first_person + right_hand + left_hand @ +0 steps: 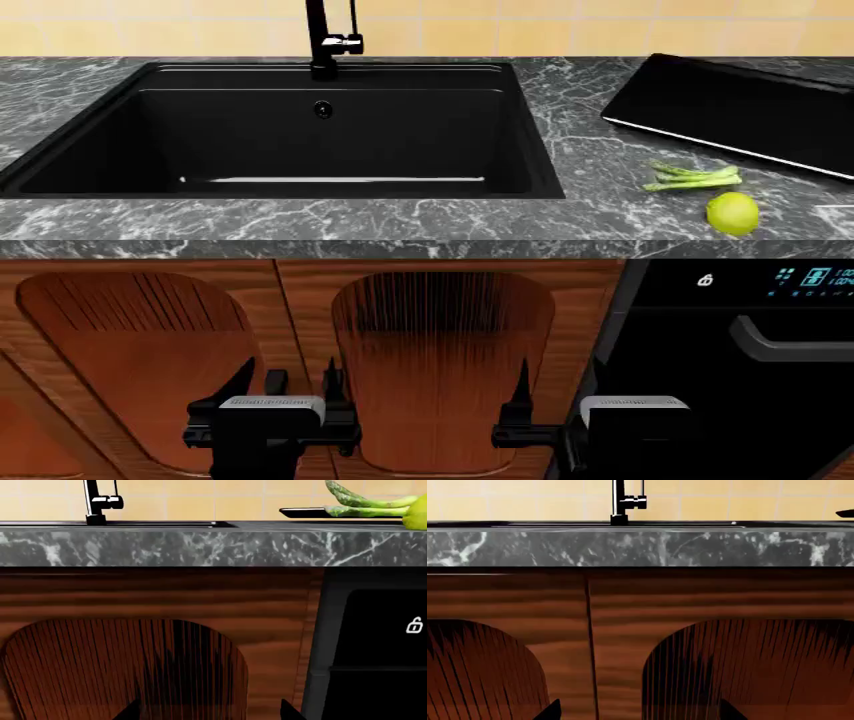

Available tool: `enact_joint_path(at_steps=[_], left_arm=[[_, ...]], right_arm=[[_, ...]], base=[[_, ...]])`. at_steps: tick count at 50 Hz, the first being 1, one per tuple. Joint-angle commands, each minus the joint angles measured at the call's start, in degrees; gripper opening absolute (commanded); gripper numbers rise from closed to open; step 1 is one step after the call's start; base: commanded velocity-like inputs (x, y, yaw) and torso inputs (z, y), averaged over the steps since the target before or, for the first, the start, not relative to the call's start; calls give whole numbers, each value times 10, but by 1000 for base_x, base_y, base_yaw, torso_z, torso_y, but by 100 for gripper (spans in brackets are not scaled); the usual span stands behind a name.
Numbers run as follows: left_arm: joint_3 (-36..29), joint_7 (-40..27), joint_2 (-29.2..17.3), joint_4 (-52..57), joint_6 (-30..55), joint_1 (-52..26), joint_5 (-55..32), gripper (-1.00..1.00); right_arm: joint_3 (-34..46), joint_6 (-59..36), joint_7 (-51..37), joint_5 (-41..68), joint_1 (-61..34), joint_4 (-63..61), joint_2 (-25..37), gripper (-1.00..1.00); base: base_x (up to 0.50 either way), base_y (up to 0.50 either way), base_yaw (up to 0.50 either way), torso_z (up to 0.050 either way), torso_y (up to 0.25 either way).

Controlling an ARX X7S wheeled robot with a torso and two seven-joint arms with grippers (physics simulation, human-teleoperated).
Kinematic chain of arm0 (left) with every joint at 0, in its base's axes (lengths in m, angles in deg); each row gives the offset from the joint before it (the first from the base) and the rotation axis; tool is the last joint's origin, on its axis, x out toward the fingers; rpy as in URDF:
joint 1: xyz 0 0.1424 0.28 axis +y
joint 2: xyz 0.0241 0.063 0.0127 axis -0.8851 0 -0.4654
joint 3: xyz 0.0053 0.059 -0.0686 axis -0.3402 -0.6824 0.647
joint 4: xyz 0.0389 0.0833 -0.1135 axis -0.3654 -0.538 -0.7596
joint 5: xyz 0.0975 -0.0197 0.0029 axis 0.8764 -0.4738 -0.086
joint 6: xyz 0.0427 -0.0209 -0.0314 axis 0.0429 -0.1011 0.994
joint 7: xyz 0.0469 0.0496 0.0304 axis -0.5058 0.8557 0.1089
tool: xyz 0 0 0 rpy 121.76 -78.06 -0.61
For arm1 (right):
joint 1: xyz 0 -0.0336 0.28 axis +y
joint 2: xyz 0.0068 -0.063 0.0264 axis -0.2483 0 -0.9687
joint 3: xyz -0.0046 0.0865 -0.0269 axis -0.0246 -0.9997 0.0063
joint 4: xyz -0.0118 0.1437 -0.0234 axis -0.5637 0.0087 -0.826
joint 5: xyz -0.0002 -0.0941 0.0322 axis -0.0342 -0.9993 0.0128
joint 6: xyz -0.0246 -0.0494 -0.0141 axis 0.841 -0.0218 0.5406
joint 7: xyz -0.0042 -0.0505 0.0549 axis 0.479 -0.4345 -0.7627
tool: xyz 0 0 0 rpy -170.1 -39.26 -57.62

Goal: Pick up the fruits and vegetables and place them in the sink. Turn on the sink faucet to wash them. Then turn the sink off and put them in the tray.

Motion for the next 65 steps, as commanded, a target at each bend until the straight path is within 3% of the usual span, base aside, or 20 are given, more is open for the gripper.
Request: enact_joint_path(at_steps=[1,9,17,25,29,42,50,65], left_arm=[[-14,-10,-10,8,4,2,-5,100],[-36,-39,-23,77,74,3,-2,100],[-51,-51,-41,215,218,-25,18,100],[-64,-17,-67,340,368,-85,5,100],[-49,26,-76,403,423,-107,-46,100],[-20,51,-98,502,574,-190,-101,100],[10,63,-96,537,657,-238,-136,100],[58,89,-88,585,817,-337,-203,100]], right_arm=[[10,-1,-12,9,0,-1,9,100],[18,-37,-28,34,1,-39,25,100],[22,-143,-39,51,-11,-152,43,100],[5,-284,-36,94,-44,-279,71,100],[-7,-341,-29,118,-61,-341,91,100],[-100,-493,-16,227,-111,-495,141,100],[-201,-622,-15,347,-188,-576,163,100],[-324,-743,-68,585,-297,-591,206,100]], base=[[0,0,0,0,0],[0,0,0,0,0],[0,0,0,0,0],[0,0,0,48,0],[0,0,0,50,3],[30,-420,0,50,10],[97,-500,0,50,12],[326,-352,0,50,12]])
